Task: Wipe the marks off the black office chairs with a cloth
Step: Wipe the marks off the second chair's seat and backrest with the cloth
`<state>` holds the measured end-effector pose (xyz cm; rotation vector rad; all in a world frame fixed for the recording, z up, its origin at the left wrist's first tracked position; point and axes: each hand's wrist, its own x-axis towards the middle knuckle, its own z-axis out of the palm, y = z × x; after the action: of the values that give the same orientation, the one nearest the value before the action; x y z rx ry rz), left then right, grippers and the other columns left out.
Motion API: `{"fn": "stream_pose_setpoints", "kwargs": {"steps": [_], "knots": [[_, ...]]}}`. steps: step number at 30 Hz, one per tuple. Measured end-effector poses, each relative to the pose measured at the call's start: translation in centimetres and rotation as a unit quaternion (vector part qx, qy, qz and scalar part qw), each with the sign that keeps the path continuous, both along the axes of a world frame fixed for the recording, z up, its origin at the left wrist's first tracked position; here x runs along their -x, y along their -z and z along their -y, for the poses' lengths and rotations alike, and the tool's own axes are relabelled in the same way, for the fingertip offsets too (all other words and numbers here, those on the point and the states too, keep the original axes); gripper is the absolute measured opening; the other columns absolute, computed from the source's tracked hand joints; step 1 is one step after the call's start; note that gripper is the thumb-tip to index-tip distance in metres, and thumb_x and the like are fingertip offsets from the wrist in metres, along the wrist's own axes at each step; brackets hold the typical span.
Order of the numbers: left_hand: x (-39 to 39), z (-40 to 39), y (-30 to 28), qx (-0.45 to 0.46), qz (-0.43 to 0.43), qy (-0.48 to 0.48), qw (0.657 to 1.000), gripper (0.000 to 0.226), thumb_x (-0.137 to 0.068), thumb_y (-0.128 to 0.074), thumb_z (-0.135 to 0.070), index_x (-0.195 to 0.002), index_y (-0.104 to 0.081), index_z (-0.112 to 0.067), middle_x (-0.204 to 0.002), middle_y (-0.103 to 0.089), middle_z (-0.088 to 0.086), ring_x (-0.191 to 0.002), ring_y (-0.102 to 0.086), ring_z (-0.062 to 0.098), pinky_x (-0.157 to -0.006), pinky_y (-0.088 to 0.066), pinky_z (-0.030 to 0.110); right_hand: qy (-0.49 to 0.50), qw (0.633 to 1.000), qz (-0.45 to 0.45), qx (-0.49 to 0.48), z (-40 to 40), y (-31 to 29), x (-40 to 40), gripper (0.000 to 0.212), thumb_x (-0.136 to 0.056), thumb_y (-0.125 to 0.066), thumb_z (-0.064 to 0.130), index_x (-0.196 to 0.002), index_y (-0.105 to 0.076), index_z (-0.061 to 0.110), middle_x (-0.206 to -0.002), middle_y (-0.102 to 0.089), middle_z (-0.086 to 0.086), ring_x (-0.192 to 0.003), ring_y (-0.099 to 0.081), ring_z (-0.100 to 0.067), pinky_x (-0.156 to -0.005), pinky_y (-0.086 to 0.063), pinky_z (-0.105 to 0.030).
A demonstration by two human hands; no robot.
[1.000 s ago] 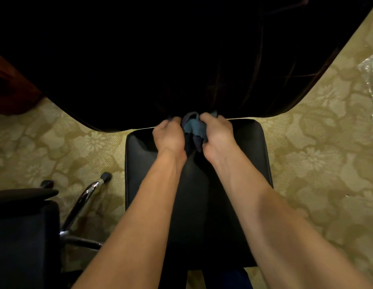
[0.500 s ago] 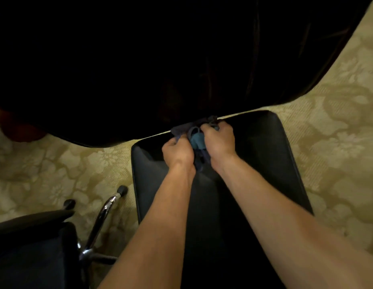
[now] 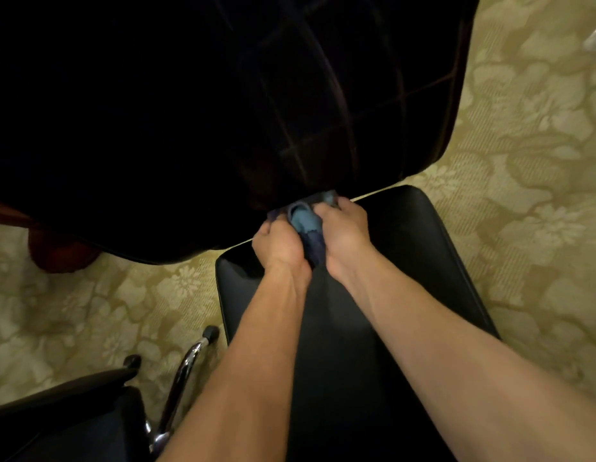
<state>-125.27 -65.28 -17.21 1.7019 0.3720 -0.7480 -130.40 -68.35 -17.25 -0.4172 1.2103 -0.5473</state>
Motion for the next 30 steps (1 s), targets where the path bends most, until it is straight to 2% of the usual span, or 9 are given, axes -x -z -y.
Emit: {"fn": "stream_pose_setpoints", "kwargs": {"steps": [4, 7, 11, 15, 17, 20, 23, 26, 30], "knots": [[0.2, -0.1, -5.1, 0.066, 0.092, 0.004, 0.994, 0.024, -0.099, -0.054, -0.008, -0.077, -0.065, -0.009, -0.073, -0.067, 0.007, -0.072, -0.066, 0.020, -0.071, -0.056, 0.034, -0.003, 0.994, 0.073, 0.087, 0.4, -5.6, 0.8, 0.007, -0.092, -0.064, 0.009, -0.096, -0.066, 0.003, -0.091, -0.072, -0.017, -0.084, -0.072, -0.025, -0.077, -0.061, -0.040], [-0.2, -0.2, -6.6, 0.065, 0.097, 0.010, 0.993, 0.028, -0.098, -0.054, -0.006, -0.072, -0.064, -0.012, -0.064, -0.066, 0.002, -0.066, -0.065, 0.017, -0.066, -0.054, 0.032, -0.022, 0.989, 0.020, 0.142, 0.6, -6.9, 0.2, 0.008, -0.089, -0.069, 0.013, -0.084, -0.065, 0.008, -0.083, -0.071, -0.011, -0.084, -0.072, -0.027, -0.076, -0.061, -0.040], [0.5, -1.6, -4.7, -0.008, 0.062, 0.042, 0.997, 0.026, -0.097, -0.053, -0.004, -0.074, -0.064, -0.010, -0.067, -0.064, 0.006, -0.067, -0.061, 0.023, -0.064, -0.049, 0.036, -0.076, 0.981, -0.087, 0.156, 0.2, -3.7, 0.0, 0.002, -0.088, -0.069, 0.019, -0.088, -0.066, 0.018, -0.089, -0.071, -0.005, -0.083, -0.070, -0.020, -0.077, -0.060, -0.037], [0.4, -1.6, -1.5, -0.074, 0.011, 0.059, 0.995, 0.024, -0.097, -0.051, -0.001, -0.076, -0.062, -0.007, -0.075, -0.065, 0.011, -0.067, -0.062, 0.023, -0.066, -0.050, 0.034, -0.112, 0.973, -0.168, 0.108, 0.3, 0.6, 0.2, 0.012, -0.088, -0.066, 0.022, -0.093, -0.067, 0.011, -0.094, -0.069, -0.012, -0.085, -0.068, -0.025, -0.080, -0.058, -0.043], [0.5, -1.3, -0.5, -0.091, 0.006, 0.062, 0.994, 0.016, -0.095, -0.056, -0.005, -0.081, -0.064, -0.005, -0.088, -0.068, 0.017, -0.077, -0.066, 0.028, -0.073, -0.054, 0.038, -0.104, 0.976, -0.174, 0.084, 0.3, 1.7, 0.8, 0.014, -0.088, -0.065, 0.021, -0.095, -0.067, 0.009, -0.095, -0.069, -0.013, -0.088, -0.068, -0.028, -0.084, -0.057, -0.045], [1.0, -1.0, -0.9, -0.075, 0.003, 0.042, 0.996, 0.014, -0.093, -0.058, -0.008, -0.081, -0.064, -0.003, -0.092, -0.069, 0.021, -0.084, -0.068, 0.034, -0.076, -0.056, 0.042, -0.086, 0.981, -0.153, 0.087, 0.4, 1.4, 1.5, 0.013, -0.090, -0.064, 0.018, -0.099, -0.067, 0.009, -0.097, -0.069, -0.012, -0.087, -0.068, -0.025, -0.083, -0.058, -0.041], [1.0, -0.3, -3.5, -0.017, 0.020, 0.015, 1.000, 0.016, -0.095, -0.053, -0.005, -0.087, -0.066, -0.002, -0.093, -0.071, 0.022, -0.087, -0.071, 0.035, -0.082, -0.059, 0.046, -0.070, 0.988, -0.085, 0.104, 0.9, -1.8, 1.1, 0.006, -0.089, -0.065, 0.016, -0.091, -0.067, 0.011, -0.093, -0.071, -0.012, -0.083, -0.070, -0.023, -0.078, -0.060, -0.040], [0.5, 1.0, -7.9, 0.025, 0.052, -0.029, 0.998, 0.023, -0.096, -0.050, 0.000, -0.080, -0.063, -0.010, -0.079, -0.066, 0.010, -0.075, -0.065, 0.024, -0.072, -0.055, 0.036, -0.067, 0.982, -0.078, 0.156, 1.9, -6.5, -0.4, 0.008, -0.085, -0.068, 0.018, -0.086, -0.068, 0.011, -0.089, -0.071, -0.011, -0.081, -0.071, -0.024, -0.077, -0.060, -0.045], [-0.7, 2.7, -14.6, 0.064, 0.145, -0.054, 0.986, 0.024, -0.094, -0.055, -0.002, -0.073, -0.062, -0.012, -0.075, -0.065, 0.006, -0.078, -0.064, 0.023, -0.073, -0.054, 0.037, -0.060, 0.970, -0.059, 0.227, 3.0, -13.8, -2.2, 0.009, -0.088, -0.066, 0.018, -0.089, -0.068, 0.009, -0.087, -0.069, -0.006, -0.078, -0.069, -0.018, -0.074, -0.060, -0.039]]}}
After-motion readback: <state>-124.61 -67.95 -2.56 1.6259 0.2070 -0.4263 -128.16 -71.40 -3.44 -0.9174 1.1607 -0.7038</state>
